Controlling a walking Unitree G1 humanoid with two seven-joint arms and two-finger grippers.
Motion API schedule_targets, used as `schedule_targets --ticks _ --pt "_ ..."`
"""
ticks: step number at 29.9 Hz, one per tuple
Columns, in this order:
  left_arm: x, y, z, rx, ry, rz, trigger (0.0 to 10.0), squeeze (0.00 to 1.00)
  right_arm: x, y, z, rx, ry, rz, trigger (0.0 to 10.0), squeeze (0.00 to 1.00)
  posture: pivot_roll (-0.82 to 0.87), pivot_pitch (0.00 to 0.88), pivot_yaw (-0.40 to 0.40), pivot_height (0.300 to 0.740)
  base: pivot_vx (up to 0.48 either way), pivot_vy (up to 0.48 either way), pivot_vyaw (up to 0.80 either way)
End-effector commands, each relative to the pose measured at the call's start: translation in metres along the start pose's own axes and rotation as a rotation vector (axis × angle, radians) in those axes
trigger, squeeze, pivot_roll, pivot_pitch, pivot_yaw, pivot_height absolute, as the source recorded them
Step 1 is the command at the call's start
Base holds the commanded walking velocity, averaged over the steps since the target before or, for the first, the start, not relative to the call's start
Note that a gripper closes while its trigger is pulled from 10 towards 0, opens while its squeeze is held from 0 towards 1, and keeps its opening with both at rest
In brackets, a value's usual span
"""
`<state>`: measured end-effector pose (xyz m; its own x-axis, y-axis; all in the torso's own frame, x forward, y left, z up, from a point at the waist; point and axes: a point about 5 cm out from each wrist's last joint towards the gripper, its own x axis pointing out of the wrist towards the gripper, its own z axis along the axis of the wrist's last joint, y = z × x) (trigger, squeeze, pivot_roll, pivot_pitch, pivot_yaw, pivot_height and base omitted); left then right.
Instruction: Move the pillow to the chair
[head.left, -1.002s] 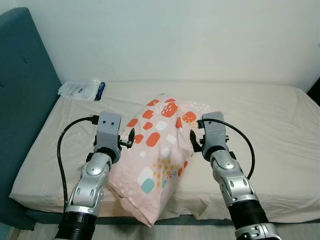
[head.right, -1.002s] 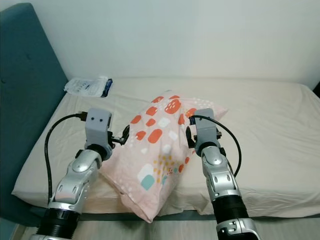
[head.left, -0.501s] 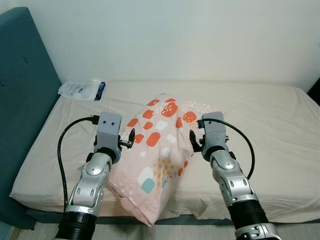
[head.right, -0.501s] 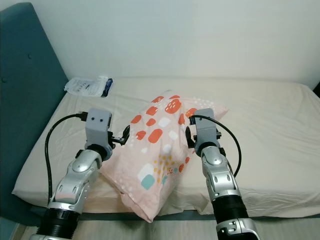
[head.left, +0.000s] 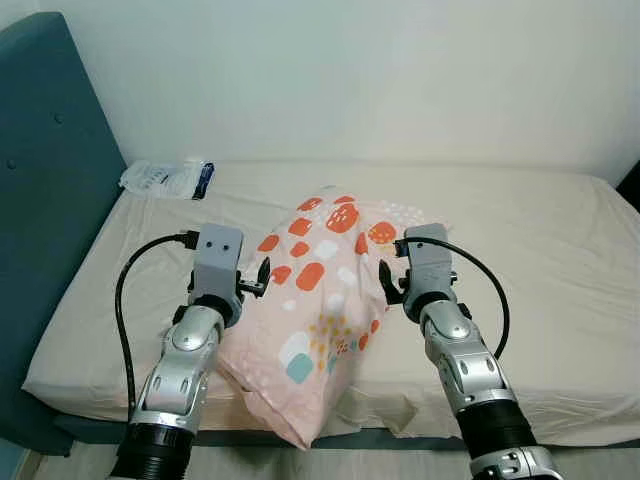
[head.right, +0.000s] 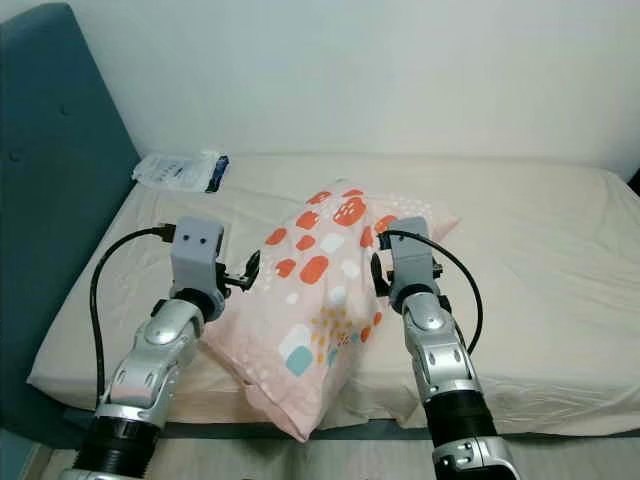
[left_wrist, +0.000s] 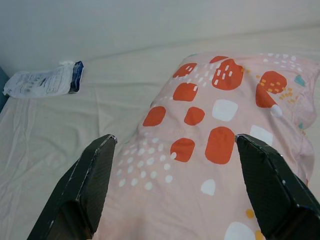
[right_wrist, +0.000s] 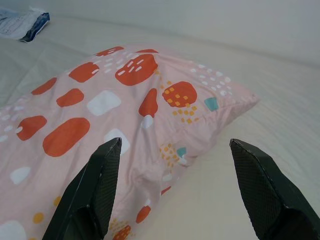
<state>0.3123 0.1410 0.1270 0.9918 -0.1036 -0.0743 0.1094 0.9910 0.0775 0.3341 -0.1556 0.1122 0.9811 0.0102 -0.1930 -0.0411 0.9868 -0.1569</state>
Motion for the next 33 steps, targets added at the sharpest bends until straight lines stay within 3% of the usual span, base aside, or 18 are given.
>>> schedule_targets --ticks 1,11,13,20,33 --pt "-0.0005 0.0011 -0.0062 -0.001 0.035 0.001 10.0 0.0 -0.0006 0.0006 0.0025 0.003 -0.006 -0.001 10.0 0.0 0.0 0.084 -0.005 0.681 0.0 0.0 0.0" --pt "-0.0005 0.0016 -0.0056 -0.002 0.032 0.002 10.0 0.0 -0.0001 0.0004 0.0068 -0.025 -0.04 -0.021 10.0 0.0 0.0 0.083 -0.004 0.681 0.0 0.0 0.0" --pt "-0.0008 0.0017 -0.0056 -0.003 0.032 0.002 10.0 0.0 -0.0004 -0.0064 0.0099 0.063 -0.041 -0.029 10.0 0.0 0.0 0.082 -0.003 0.691 0.0 0.0 0.0" --pt "-0.0006 0.0015 -0.0055 -0.003 0.032 0.001 10.0 0.0 0.0 -0.001 0.0091 0.001 -0.045 -0.006 10.0 0.0 0.0 0.083 -0.004 0.715 0.0 0.0 0.0" --pt "0.0 0.0001 -0.0064 0.002 0.03 0.001 10.0 0.0 -0.0014 0.0027 0.0086 0.021 -0.059 0.007 10.0 0.0 0.0 0.083 0.001 0.715 0.0 0.0 0.0"
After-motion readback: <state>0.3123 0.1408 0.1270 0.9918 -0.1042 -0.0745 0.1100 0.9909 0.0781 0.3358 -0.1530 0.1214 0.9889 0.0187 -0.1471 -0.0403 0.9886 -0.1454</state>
